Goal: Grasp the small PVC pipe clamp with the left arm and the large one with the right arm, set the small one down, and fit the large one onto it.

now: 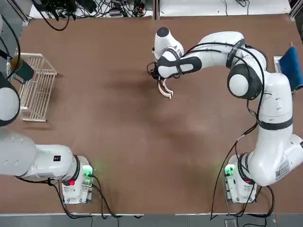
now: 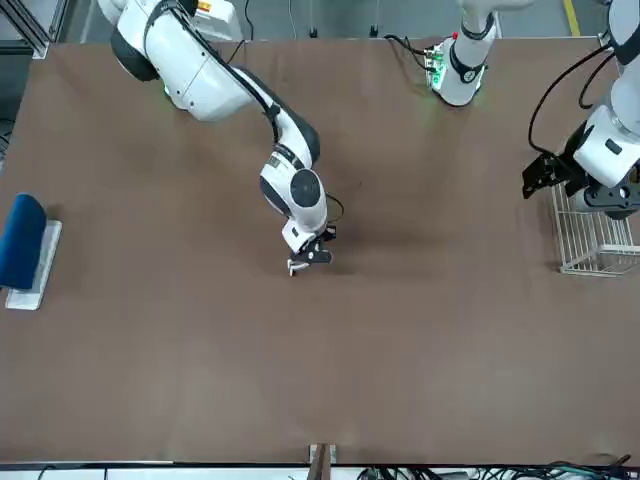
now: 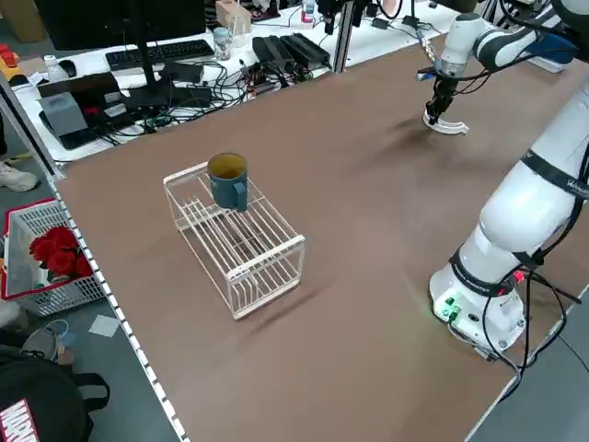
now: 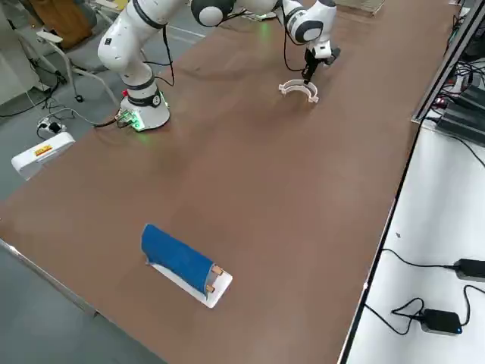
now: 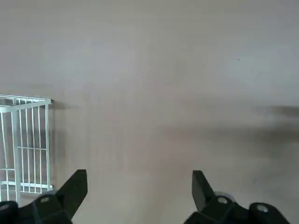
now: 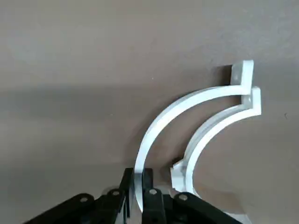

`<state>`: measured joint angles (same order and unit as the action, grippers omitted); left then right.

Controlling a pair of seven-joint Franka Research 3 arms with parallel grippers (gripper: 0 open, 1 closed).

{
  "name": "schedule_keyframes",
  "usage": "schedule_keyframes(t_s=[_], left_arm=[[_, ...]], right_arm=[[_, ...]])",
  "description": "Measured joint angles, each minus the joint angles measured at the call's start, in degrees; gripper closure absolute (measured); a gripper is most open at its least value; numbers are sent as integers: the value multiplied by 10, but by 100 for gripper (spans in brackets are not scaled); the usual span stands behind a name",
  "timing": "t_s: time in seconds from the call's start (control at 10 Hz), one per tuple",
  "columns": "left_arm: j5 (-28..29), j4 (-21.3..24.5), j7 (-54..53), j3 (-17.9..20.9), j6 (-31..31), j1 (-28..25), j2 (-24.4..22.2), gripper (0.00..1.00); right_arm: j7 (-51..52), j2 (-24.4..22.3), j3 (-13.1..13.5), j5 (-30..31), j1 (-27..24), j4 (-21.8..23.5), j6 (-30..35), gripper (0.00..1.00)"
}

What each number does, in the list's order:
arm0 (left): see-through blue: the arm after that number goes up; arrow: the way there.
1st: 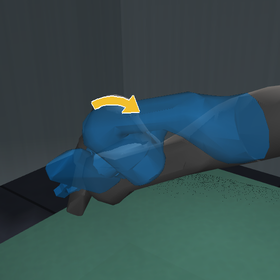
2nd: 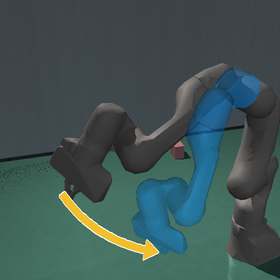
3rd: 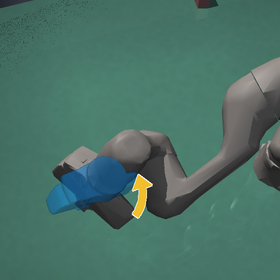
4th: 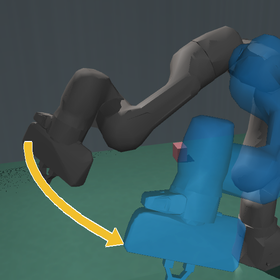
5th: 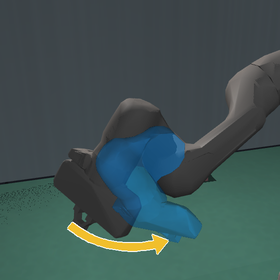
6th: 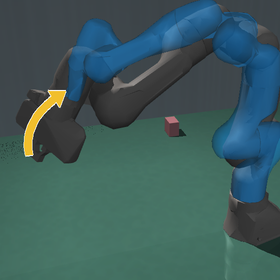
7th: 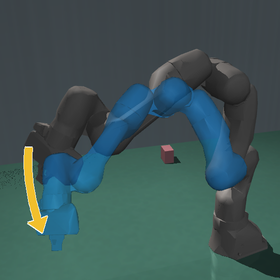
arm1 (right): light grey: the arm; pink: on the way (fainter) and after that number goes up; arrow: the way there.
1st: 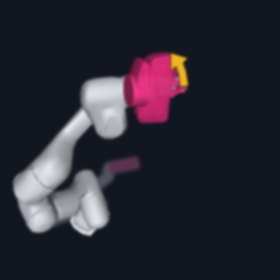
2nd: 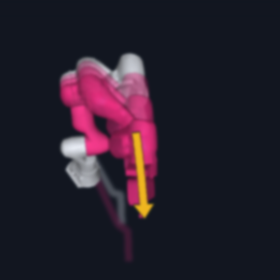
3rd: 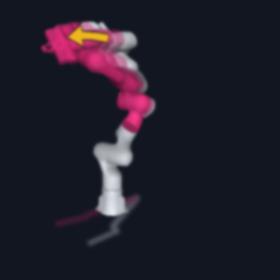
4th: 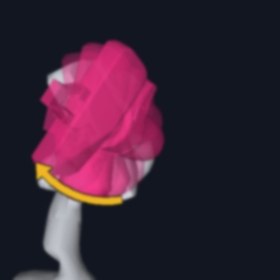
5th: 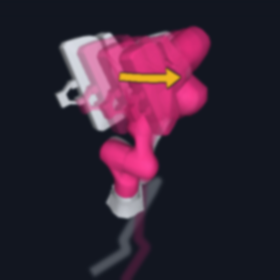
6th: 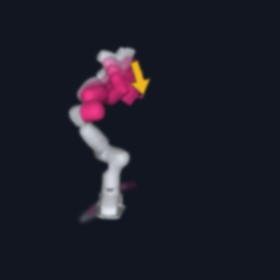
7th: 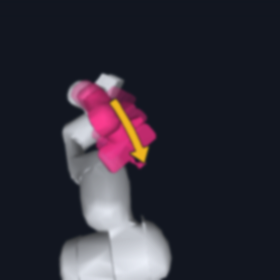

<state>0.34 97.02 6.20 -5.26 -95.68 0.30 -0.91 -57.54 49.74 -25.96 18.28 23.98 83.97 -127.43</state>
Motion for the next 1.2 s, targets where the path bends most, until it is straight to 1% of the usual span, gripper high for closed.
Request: schedule_keyframes(t_s=[0.2,0.3,0.5,0.7,0.8,0.9,1.0,1.1,1.2], left_arm=[[0,0,0,0,1,1,1,1],[0,0,0,0,1,1,2,1],[0,-2,0,0,1,1,2,1],[0,-14,0,0,9,1,1,1],[0,-26,0,0,22,1,0,1],[0,-34,0,0,29,1,-1,1],[0,-42,0,1,32,1,-2,1],[0,-50,0,0,33,1,-2,1],[0,-59,0,0,38,1,-2,1]], right_arm=[[-1,0,1,0,-1,0,0,82],[-1,0,2,0,-2,0,0,79],[-1,-2,2,0,-3,-3,0,67],[-1,-14,2,0,-4,-6,24,63],[-1,-21,2,0,-5,-8,41,63],[-1,-33,1,0,-9,-10,65,60],[-1,-53,-2,0,-20,-11,90,55],[1,-77,-12,0,-40,-10,114,44],[20,-105,-26,0,-69,-8,140,44]])
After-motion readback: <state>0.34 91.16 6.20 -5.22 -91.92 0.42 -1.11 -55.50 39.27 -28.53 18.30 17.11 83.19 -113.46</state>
